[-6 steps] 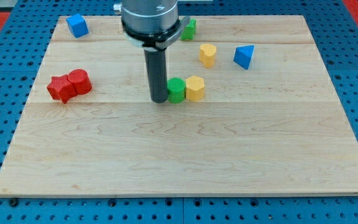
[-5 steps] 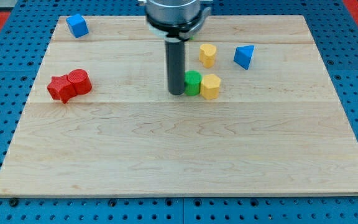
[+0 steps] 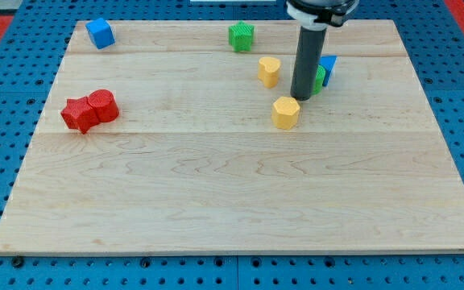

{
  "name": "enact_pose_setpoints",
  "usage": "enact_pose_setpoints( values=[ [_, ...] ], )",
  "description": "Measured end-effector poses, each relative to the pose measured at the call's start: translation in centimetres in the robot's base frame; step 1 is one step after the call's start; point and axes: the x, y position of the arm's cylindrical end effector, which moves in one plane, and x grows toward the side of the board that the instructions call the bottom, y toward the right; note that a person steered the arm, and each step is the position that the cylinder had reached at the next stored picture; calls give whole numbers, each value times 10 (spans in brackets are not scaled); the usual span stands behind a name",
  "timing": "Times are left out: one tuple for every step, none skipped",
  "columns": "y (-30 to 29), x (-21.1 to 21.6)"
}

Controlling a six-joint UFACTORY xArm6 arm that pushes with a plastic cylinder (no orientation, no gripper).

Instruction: Slide the green circle and blue triangle to the top right

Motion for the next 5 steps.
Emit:
enact_pose_setpoints(
  values=[
    [10, -47],
    [34, -82],
    [64, -111],
    [53, -133],
    [61, -162]
  ],
)
